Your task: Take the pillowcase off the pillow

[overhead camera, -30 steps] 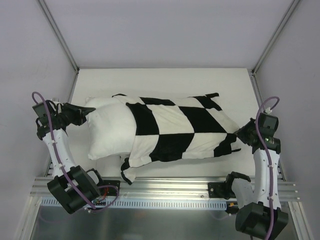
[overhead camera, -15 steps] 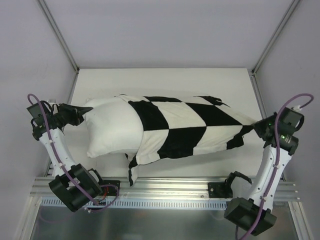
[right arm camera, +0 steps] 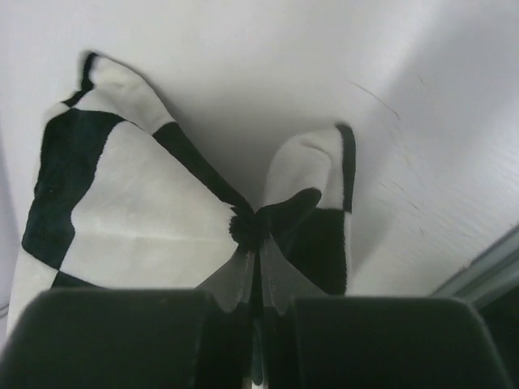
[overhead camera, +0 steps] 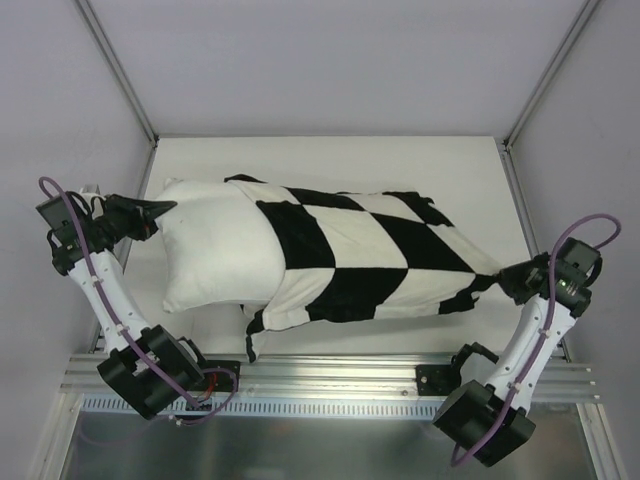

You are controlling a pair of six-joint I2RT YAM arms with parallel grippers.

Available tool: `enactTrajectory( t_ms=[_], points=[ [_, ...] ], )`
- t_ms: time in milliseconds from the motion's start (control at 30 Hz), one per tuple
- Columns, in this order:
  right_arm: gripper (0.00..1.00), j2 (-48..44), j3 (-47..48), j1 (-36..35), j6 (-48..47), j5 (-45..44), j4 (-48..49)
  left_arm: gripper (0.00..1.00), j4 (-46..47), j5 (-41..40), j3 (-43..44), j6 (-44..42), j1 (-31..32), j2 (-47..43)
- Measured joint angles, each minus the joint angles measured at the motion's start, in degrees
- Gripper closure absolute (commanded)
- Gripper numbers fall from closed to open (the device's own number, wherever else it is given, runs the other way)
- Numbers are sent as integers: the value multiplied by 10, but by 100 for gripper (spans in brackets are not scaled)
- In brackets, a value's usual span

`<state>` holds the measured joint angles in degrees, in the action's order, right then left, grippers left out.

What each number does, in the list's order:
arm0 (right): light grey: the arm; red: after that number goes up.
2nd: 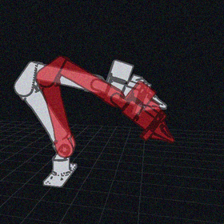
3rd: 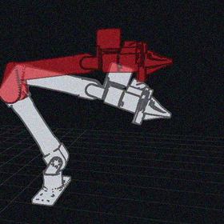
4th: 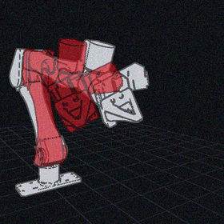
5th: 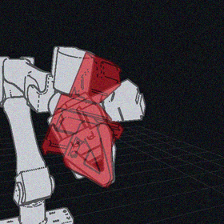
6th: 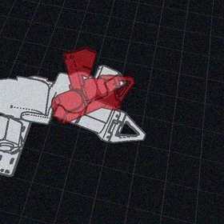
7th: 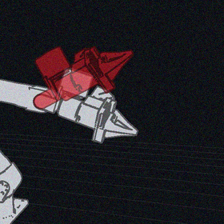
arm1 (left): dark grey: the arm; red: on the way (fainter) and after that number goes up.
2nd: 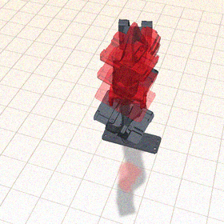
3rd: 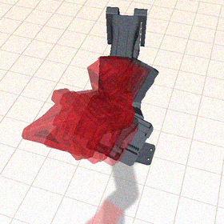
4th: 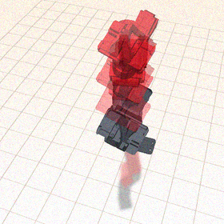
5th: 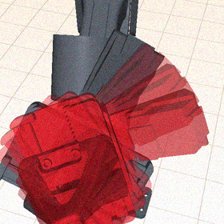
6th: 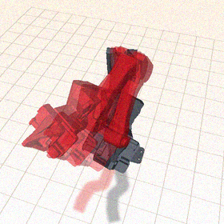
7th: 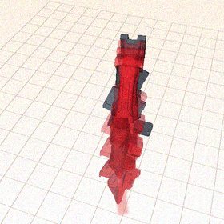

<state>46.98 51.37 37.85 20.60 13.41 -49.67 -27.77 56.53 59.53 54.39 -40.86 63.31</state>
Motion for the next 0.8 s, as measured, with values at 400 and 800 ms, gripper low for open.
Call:
enactTrajectory(
  t_ms=[400, 800],
  points=[
    [99, 31, -65, 11, -4, 2, 10, 100, -26, -63, -61, -36, -3, 61],
    [4, 18, 76, -419, -81, -118, 156, 100, 87, -165, -63, -75, 133, 27]
  ],
)
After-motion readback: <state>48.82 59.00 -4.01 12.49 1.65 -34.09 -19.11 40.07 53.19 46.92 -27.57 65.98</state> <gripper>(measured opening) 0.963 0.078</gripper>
